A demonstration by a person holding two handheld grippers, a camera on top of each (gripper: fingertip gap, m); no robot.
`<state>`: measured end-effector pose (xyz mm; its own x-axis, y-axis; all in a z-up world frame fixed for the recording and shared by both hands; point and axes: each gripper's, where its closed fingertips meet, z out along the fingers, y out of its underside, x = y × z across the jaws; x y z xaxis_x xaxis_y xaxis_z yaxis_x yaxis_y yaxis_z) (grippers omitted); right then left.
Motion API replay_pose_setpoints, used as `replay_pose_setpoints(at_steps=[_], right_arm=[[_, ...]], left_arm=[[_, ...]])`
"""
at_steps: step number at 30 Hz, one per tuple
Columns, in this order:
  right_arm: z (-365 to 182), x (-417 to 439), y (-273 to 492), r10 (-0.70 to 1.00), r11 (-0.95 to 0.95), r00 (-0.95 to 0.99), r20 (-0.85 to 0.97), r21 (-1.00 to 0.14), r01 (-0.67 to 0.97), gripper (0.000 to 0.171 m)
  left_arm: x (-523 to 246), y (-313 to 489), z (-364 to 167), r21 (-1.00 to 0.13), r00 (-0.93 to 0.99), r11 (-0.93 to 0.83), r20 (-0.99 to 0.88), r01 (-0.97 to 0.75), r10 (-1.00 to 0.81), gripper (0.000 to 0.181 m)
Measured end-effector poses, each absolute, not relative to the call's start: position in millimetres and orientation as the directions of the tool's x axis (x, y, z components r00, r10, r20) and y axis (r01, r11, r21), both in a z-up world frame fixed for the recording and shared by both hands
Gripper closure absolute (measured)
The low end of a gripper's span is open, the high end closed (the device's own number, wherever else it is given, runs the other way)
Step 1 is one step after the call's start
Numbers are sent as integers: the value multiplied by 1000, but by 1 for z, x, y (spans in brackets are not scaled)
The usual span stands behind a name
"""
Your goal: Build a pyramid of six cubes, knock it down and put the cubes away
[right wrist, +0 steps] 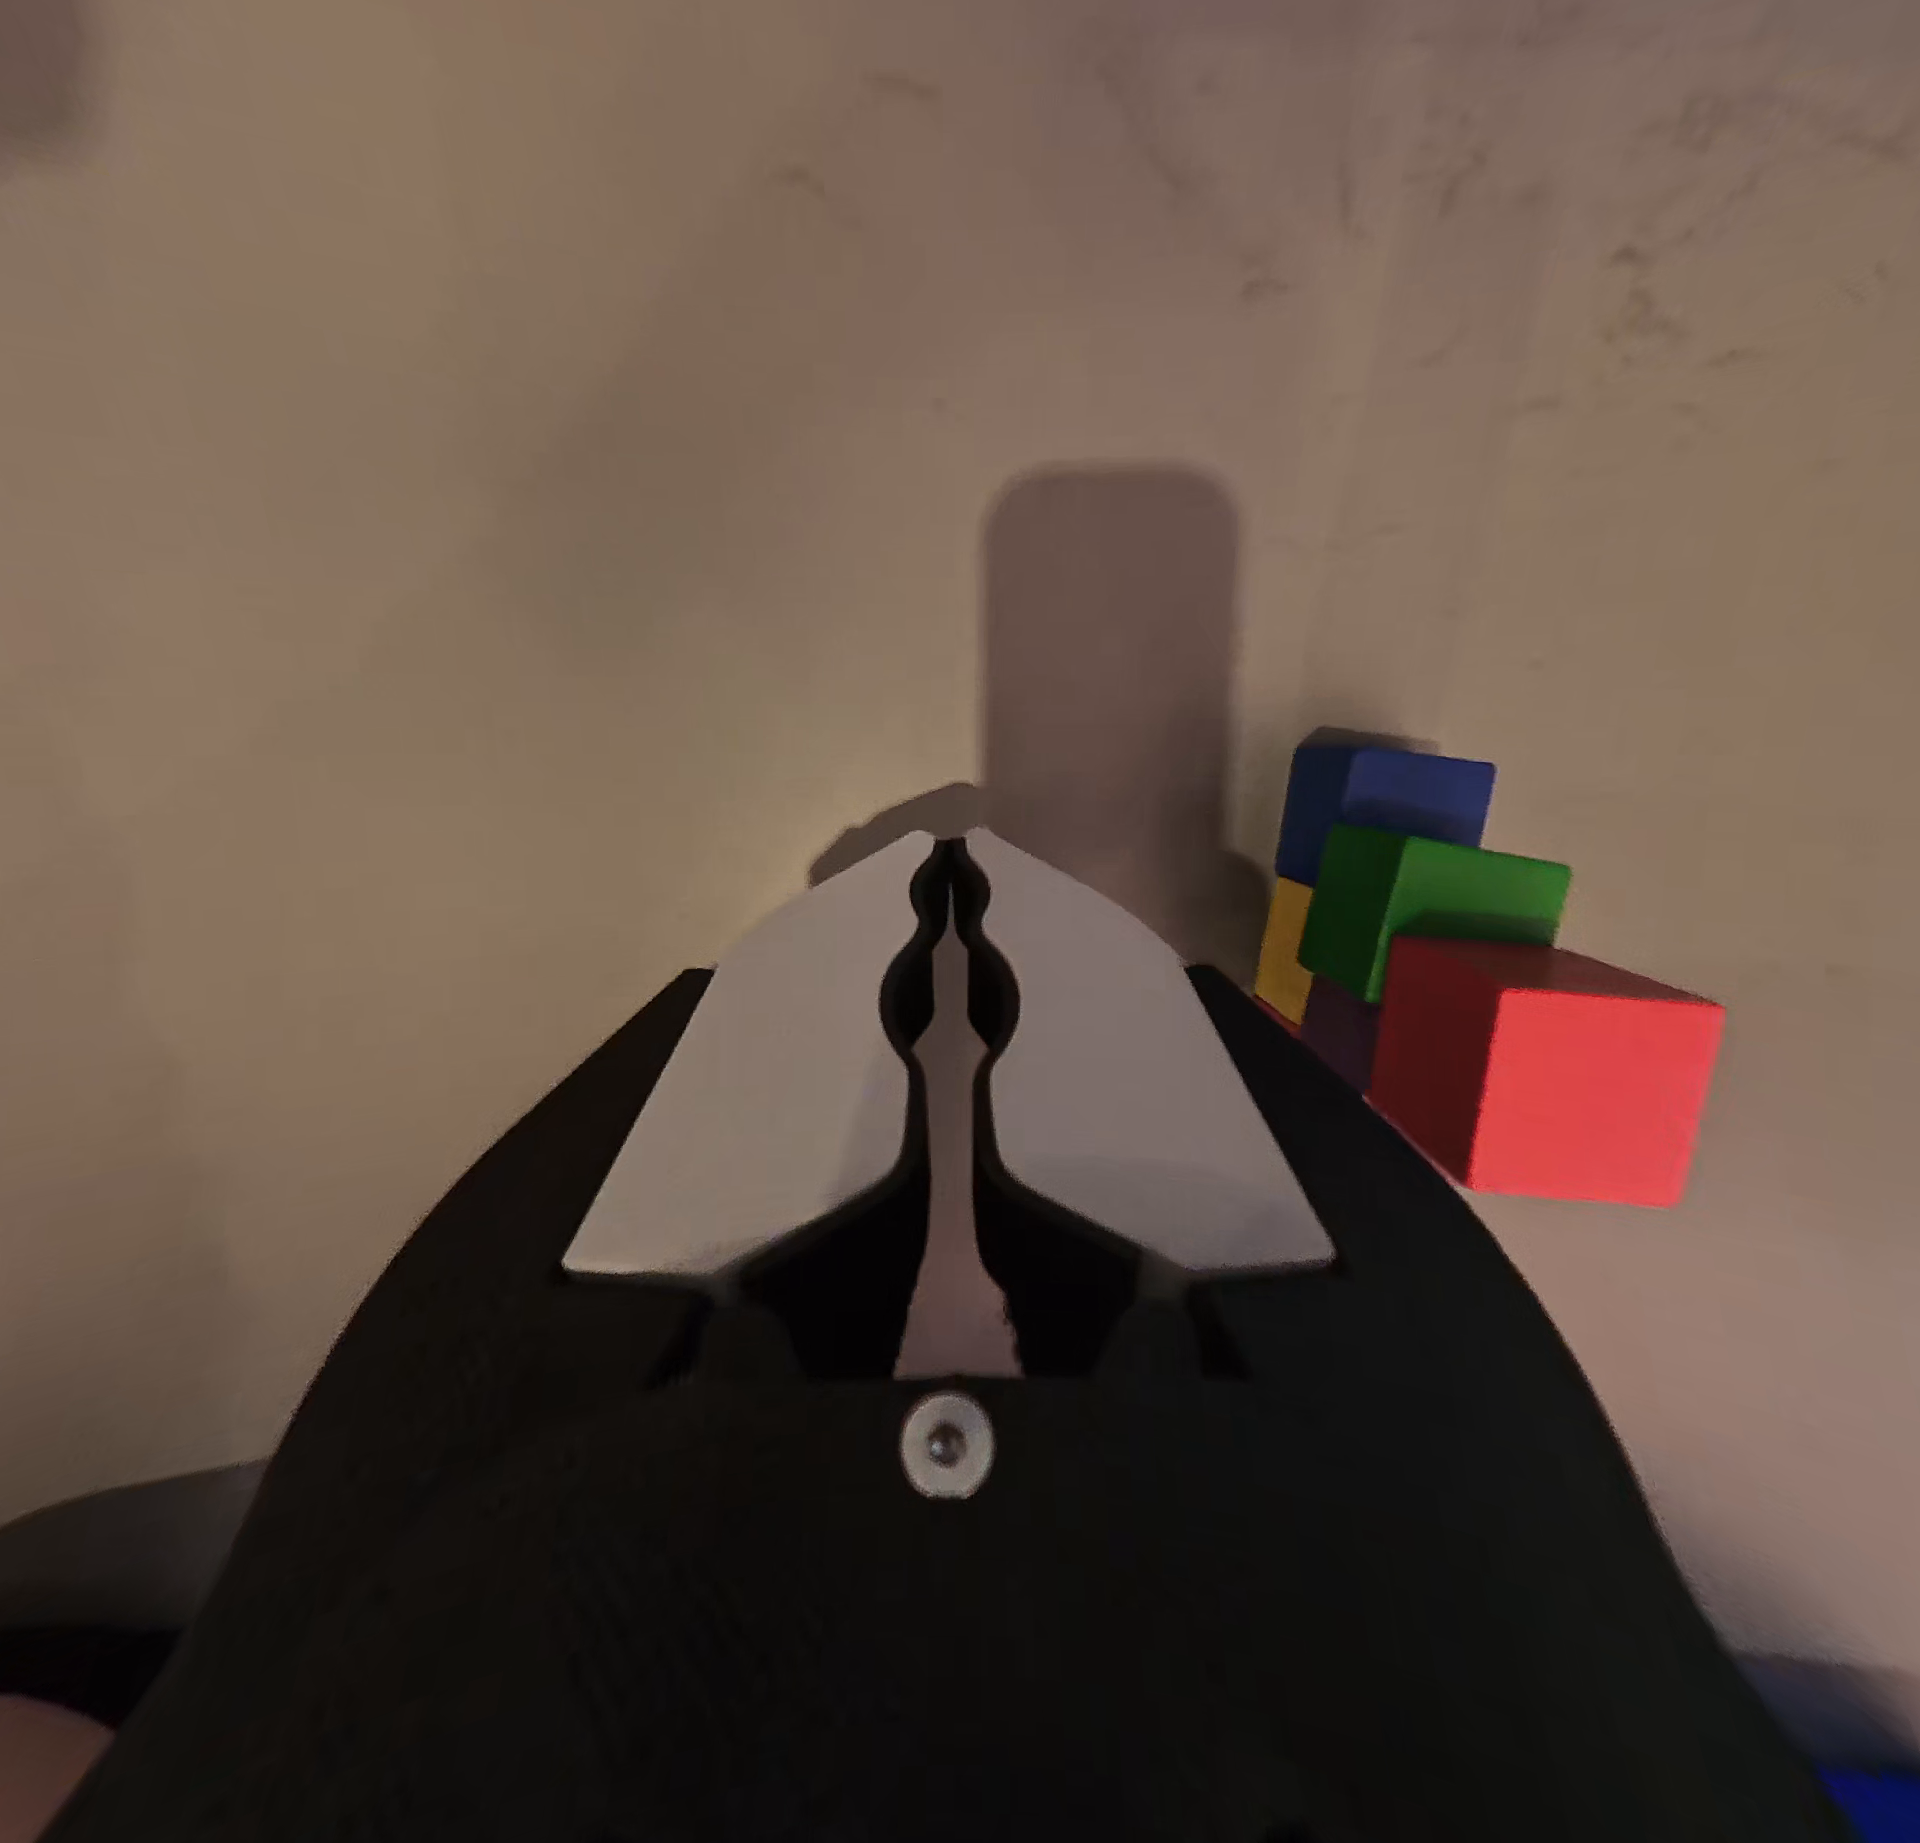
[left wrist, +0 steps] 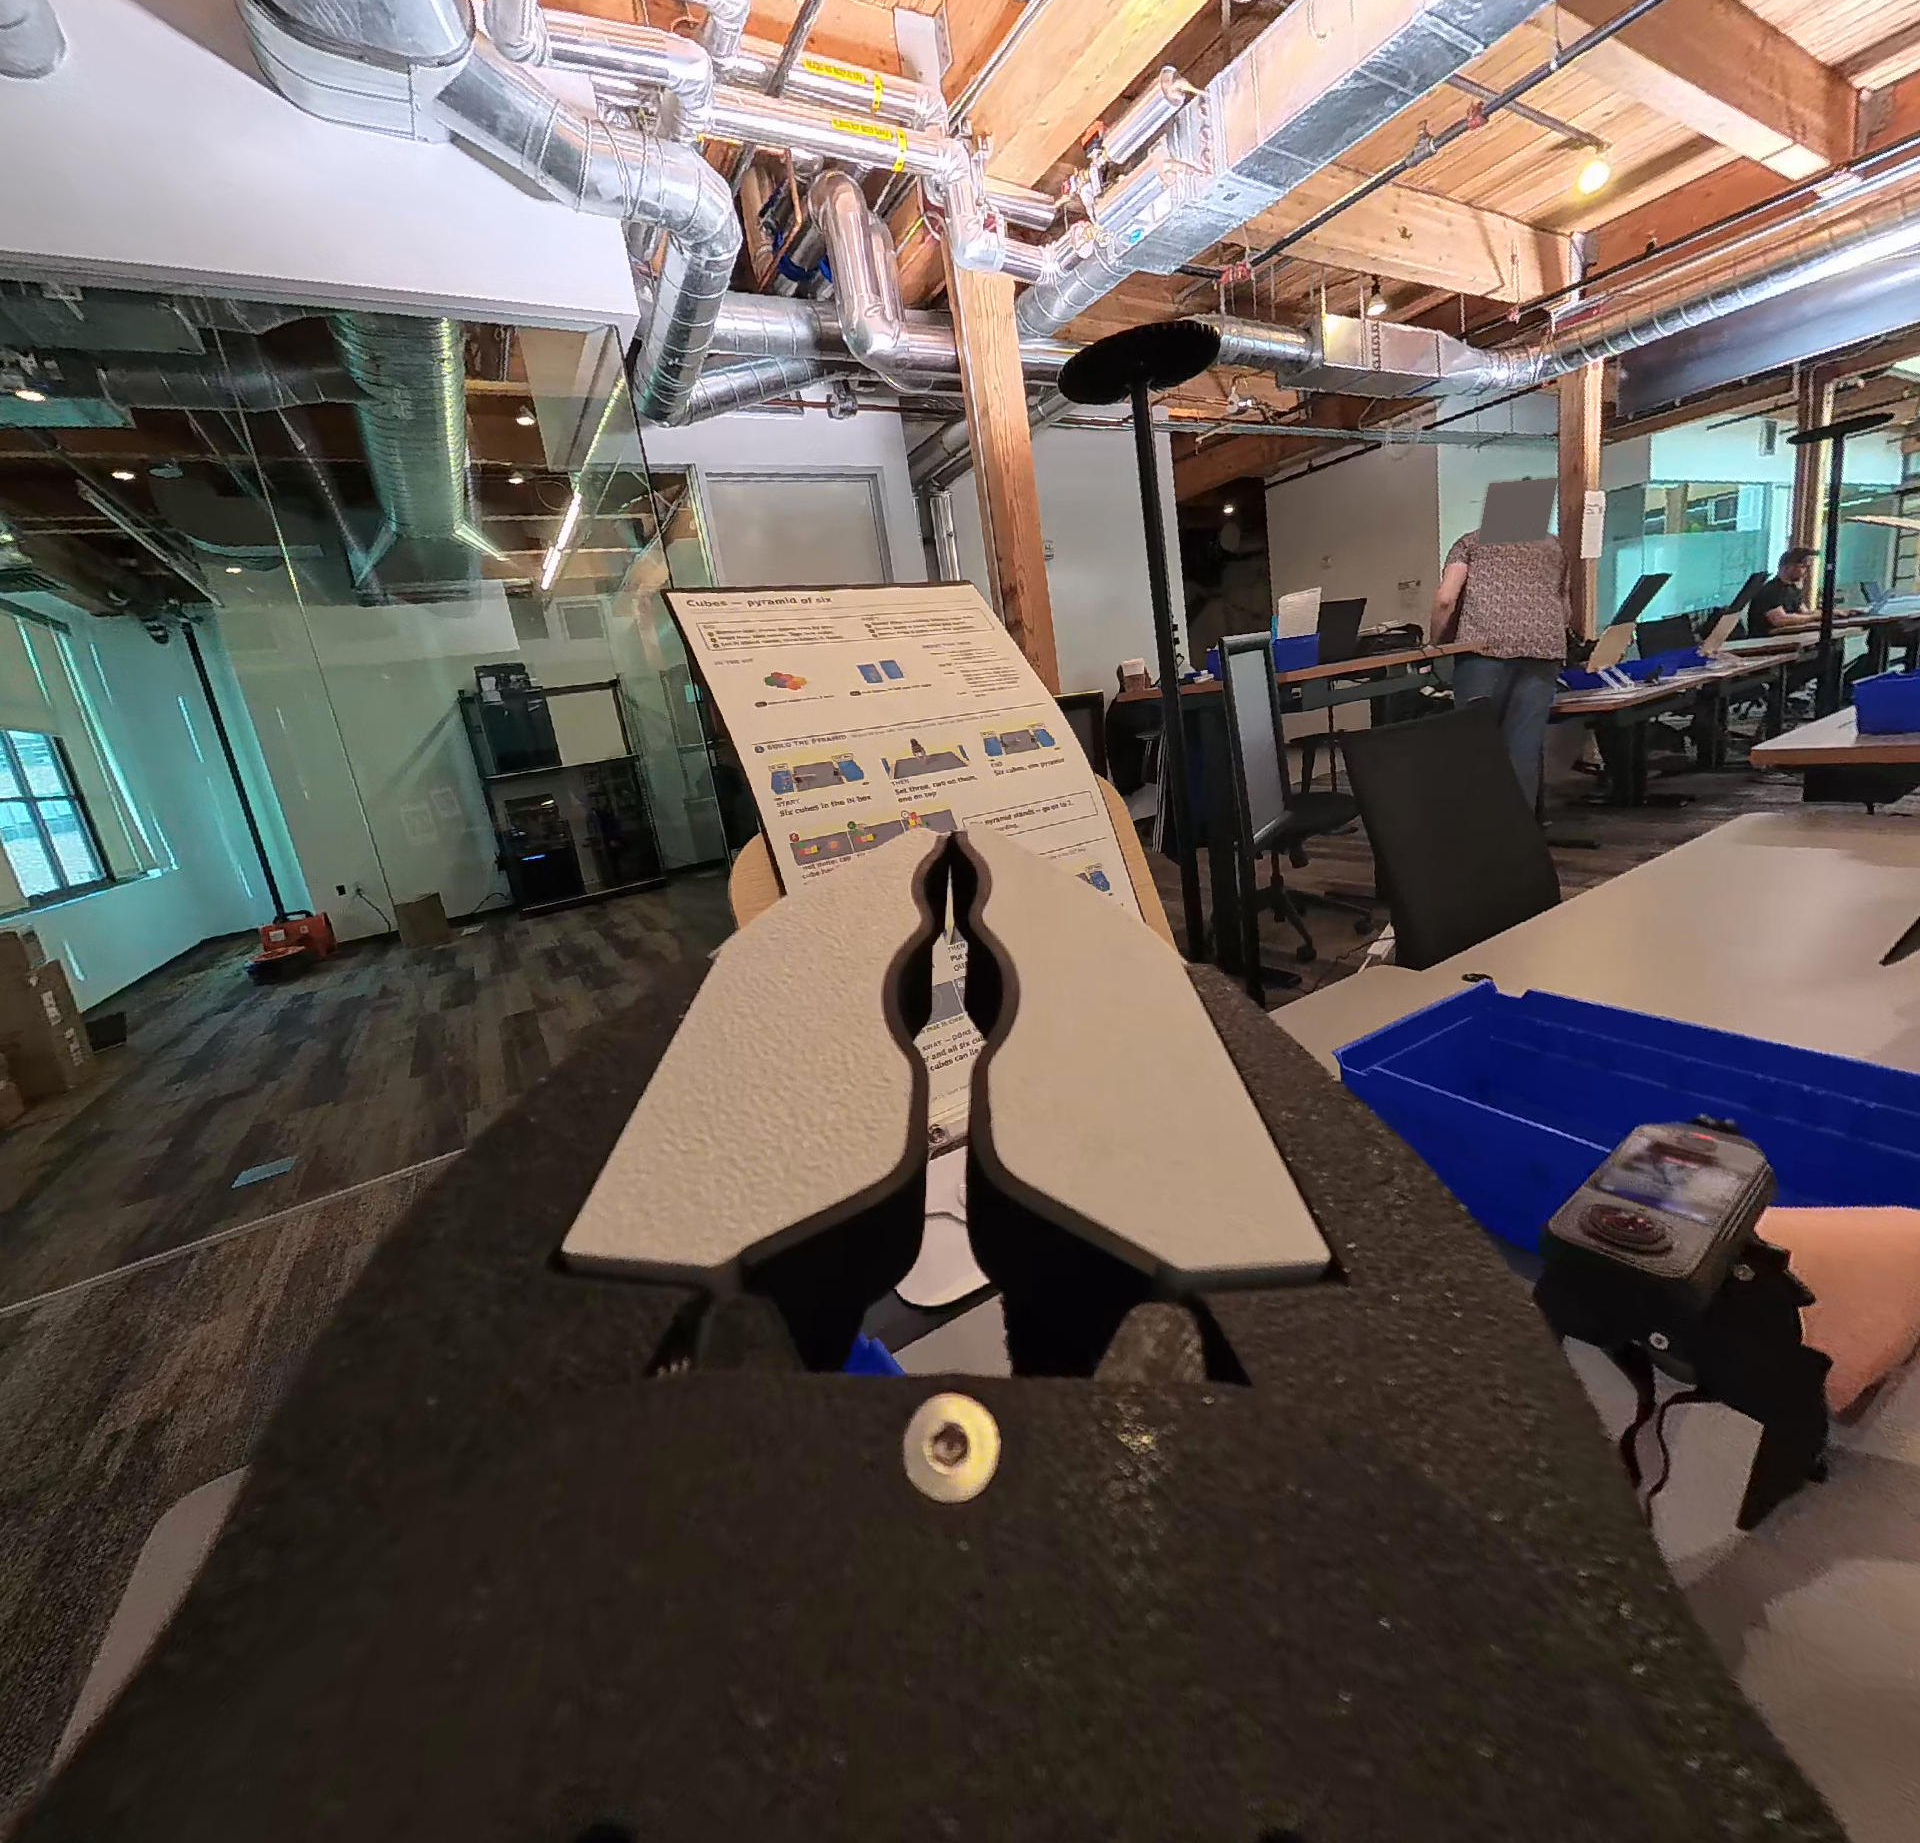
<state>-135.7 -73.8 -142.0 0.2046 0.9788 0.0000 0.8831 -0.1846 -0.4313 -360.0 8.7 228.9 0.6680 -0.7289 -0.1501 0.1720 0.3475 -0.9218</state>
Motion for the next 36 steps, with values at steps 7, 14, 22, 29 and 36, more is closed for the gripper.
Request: replay_pose_setpoints(at_steps=[7,14,22,29,36], right_arm=[[-152,-112,-24,906,-221,324,272,-349,911,171],[-73,-70,46,526,-274,608,595,-558,783,170],[-23,-39,36,440,-253,676,591,-641,725,171],[-11,-12,31,410,-290,738,536,-690,663,170],[-30,-15,12,595,-385,723,350,-666,639,160]], left_arm=[[-360,11,228,-924,663,341,-145,175,-735,181],[-358,10,229,-922,659,345,-150,177,-737,181],[-348,11,225,-928,654,340,-165,150,-739,181],[-338,15,219,-937,655,333,-186,106,-733,181],[-336,14,215,-937,656,344,-222,60,-721,181]])
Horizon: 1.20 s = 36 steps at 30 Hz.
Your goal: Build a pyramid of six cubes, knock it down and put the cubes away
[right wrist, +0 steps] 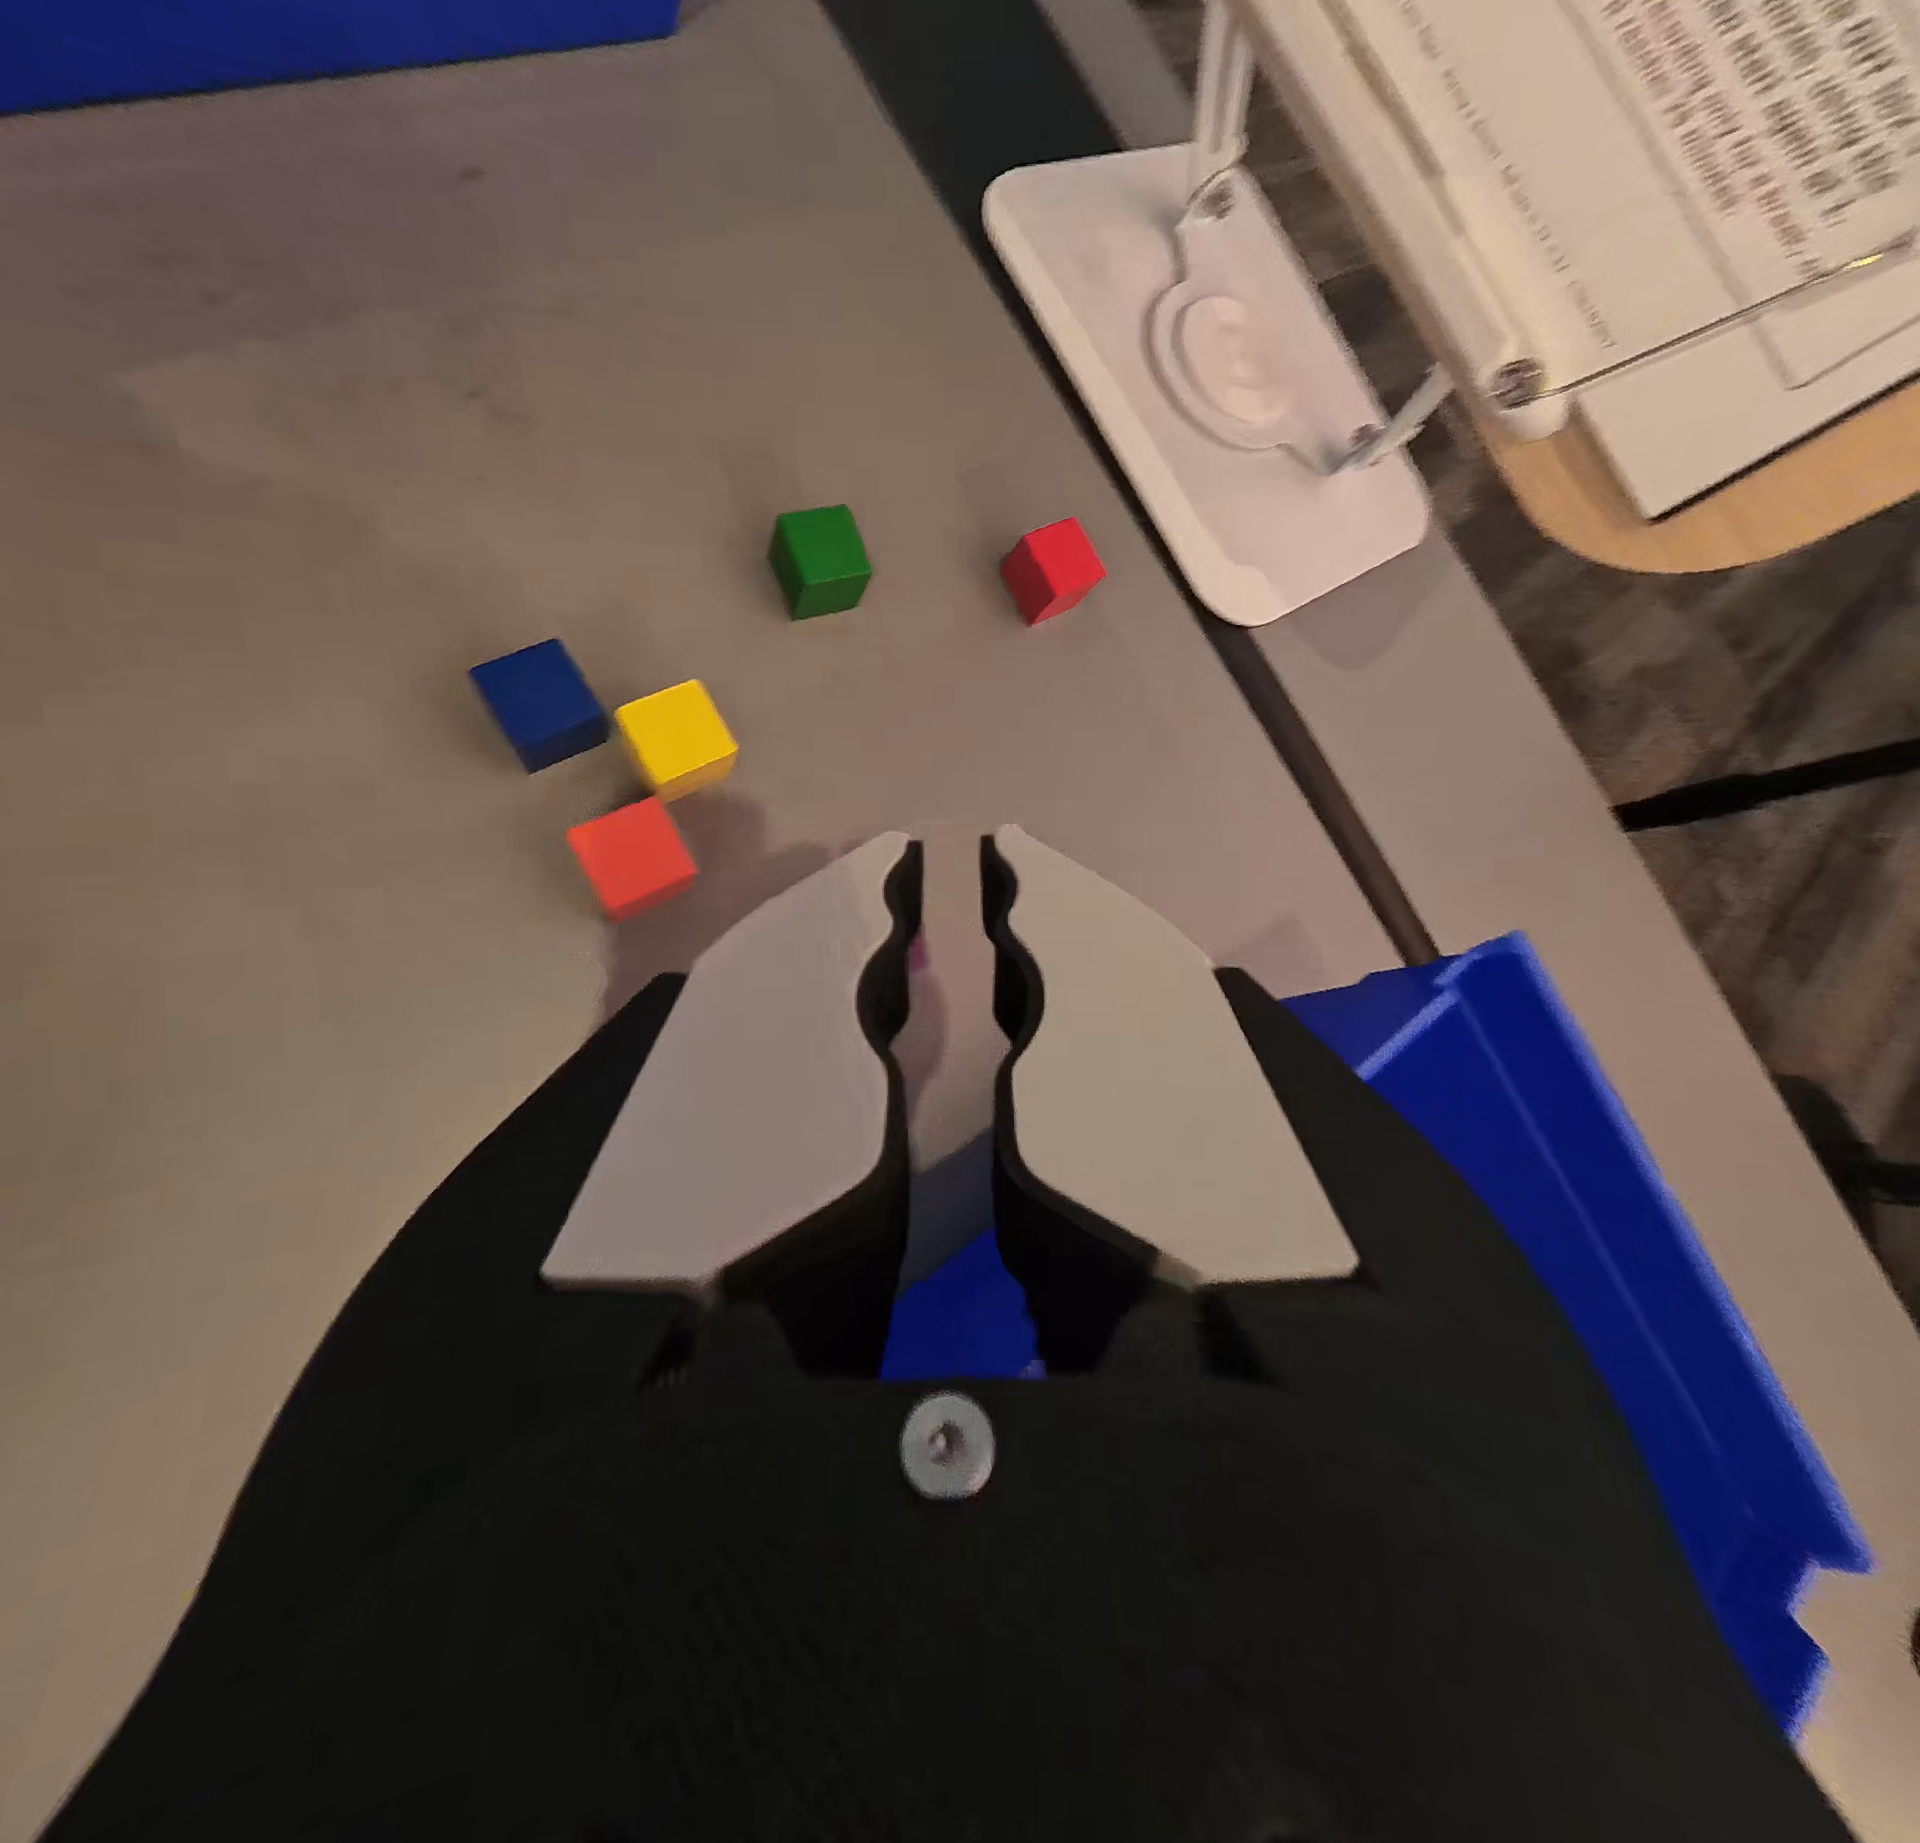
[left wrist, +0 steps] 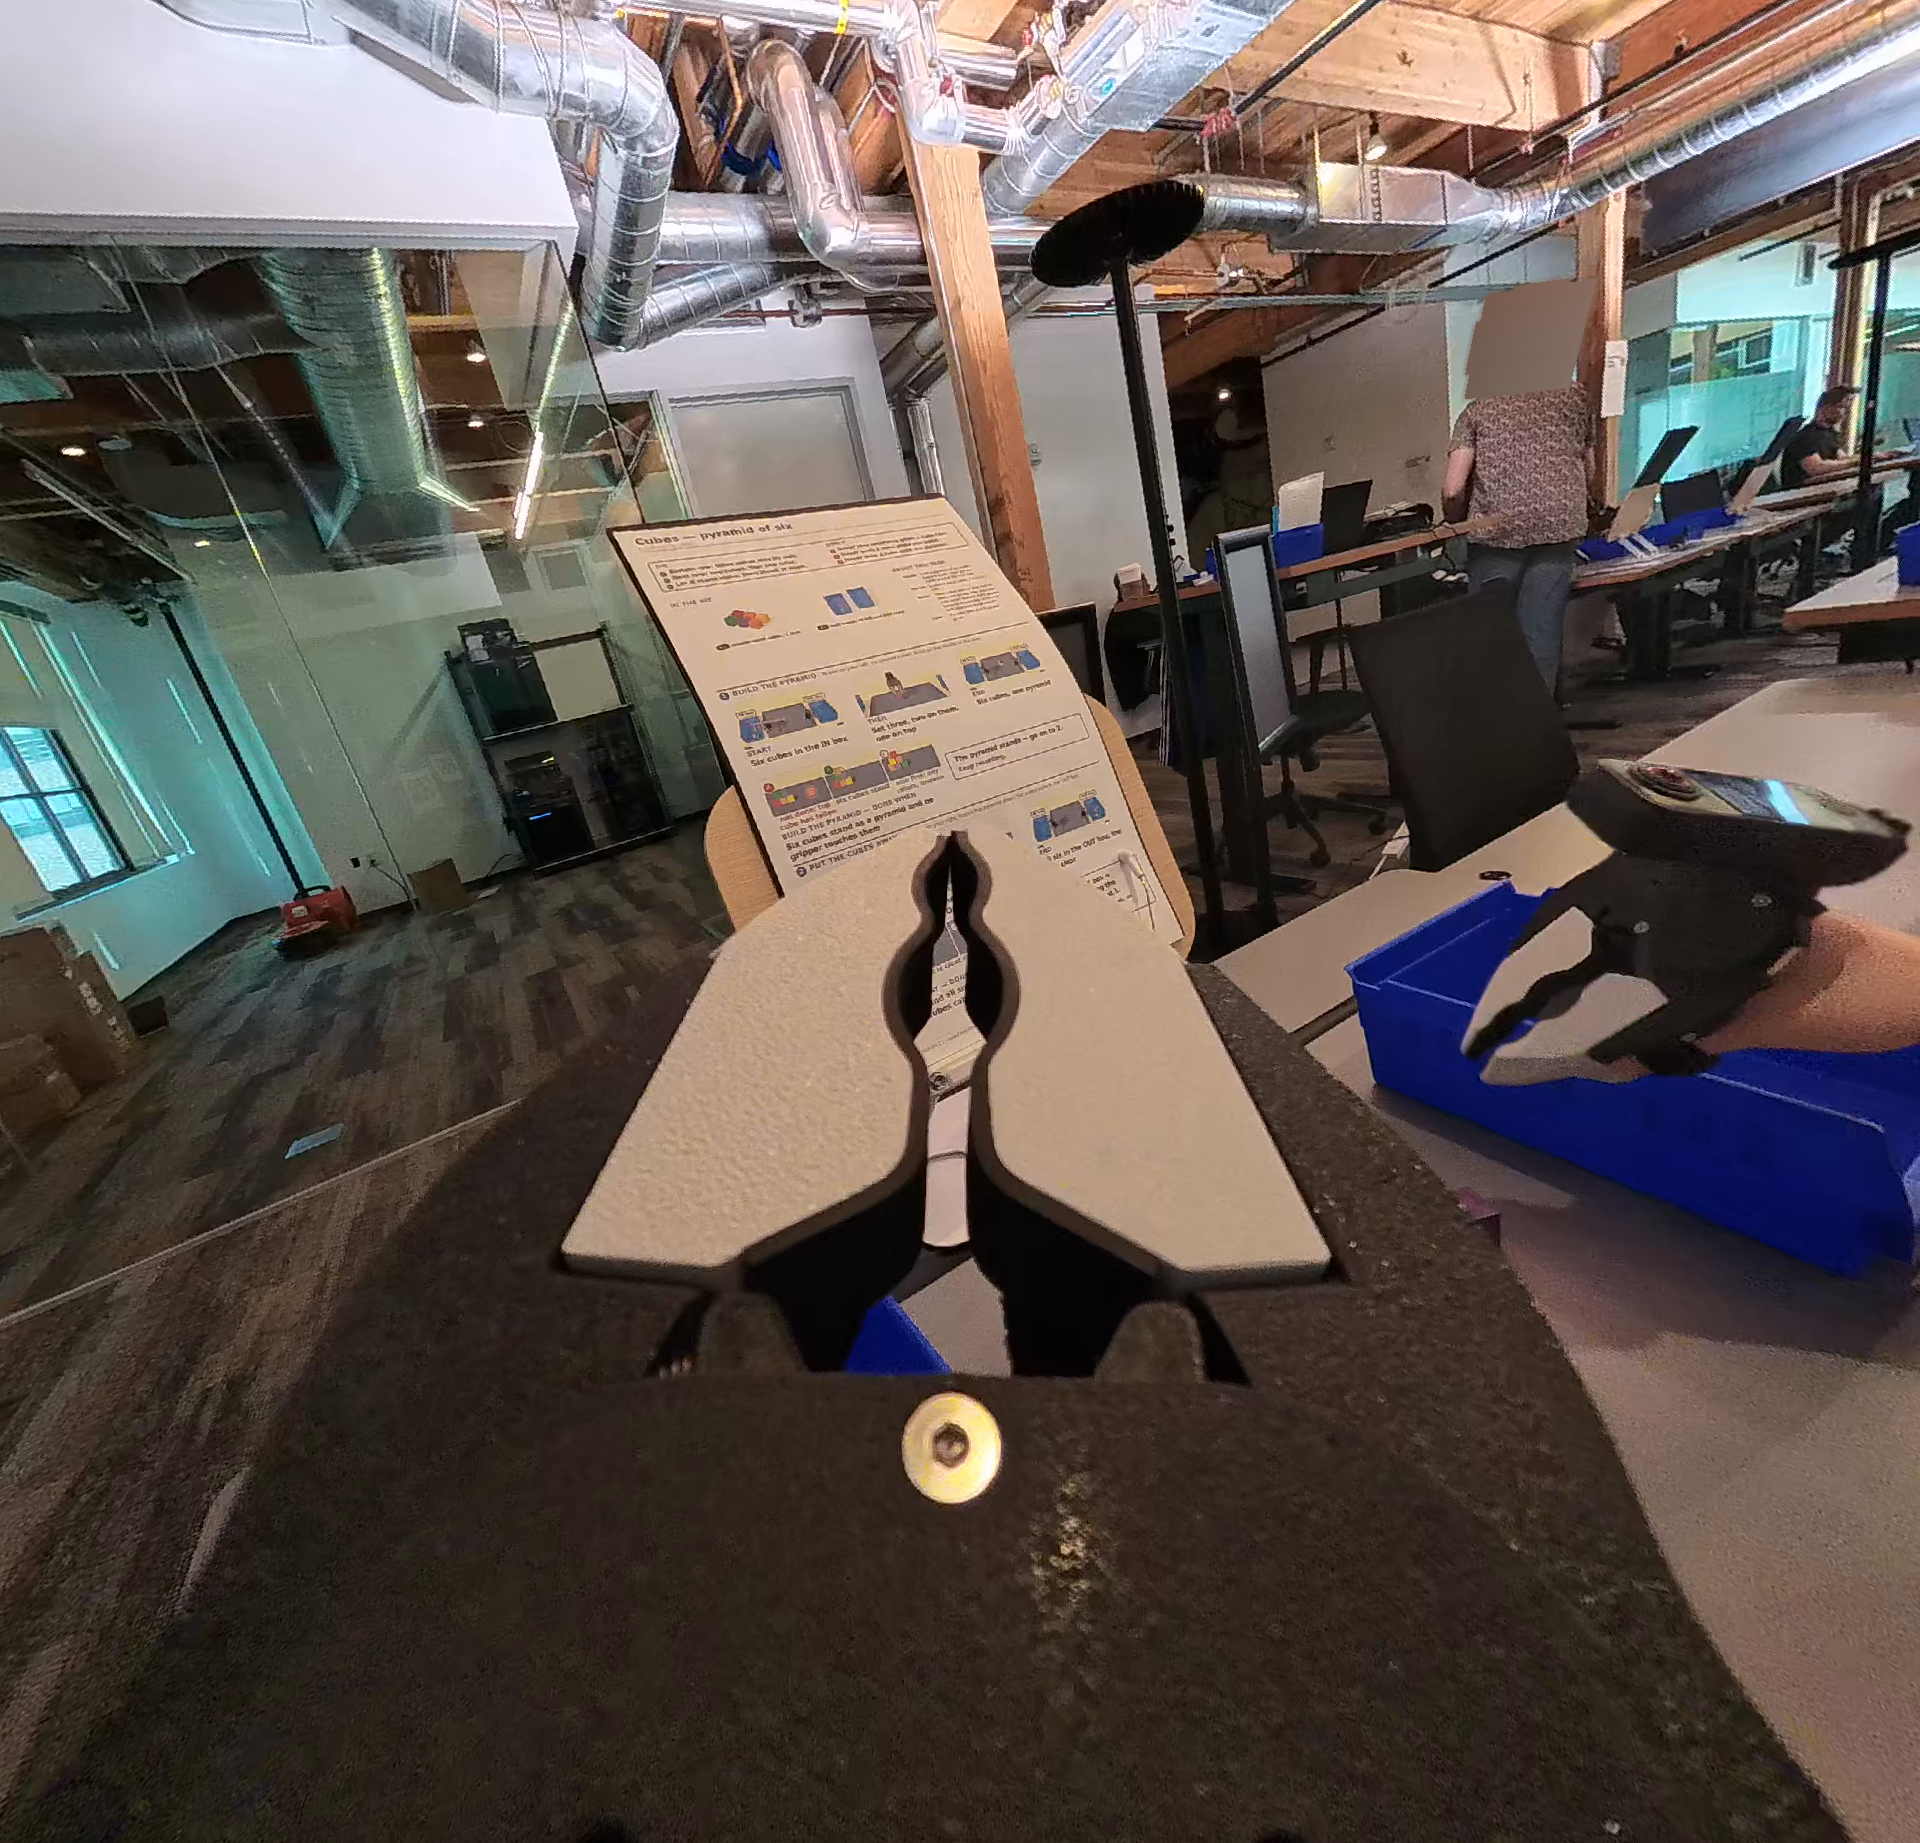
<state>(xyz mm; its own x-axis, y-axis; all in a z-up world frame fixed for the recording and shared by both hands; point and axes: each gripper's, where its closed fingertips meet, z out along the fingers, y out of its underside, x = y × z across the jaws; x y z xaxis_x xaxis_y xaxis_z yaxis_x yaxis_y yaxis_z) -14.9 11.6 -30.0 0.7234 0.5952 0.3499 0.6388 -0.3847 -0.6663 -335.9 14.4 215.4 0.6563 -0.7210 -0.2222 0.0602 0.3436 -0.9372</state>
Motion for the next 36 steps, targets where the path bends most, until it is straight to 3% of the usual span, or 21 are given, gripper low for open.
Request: replay_pose_setpoints(at_steps=[3,8,13,27,36], right_arm=[[-50,-13,2,682,-459,676,279,-556,693,146],[-89,-2,8,786,-472,536,308,-259,842,139],[-121,-6,14,822,-497,520,232,-153,854,139],[-147,1,18,814,-555,554,175,-48,830,140],[-149,1,19,809,-566,565,161,-41,823,142]], left_arm=[[-337,13,216,-938,645,338,-211,77,-734,181],[-336,12,216,-939,631,334,-212,81,-746,181],[-336,6,218,-934,617,344,-219,91,-756,181],[-335,2,218,-931,598,355,-240,80,-764,181],[-339,1,218,-928,596,364,-244,86,-765,181]])
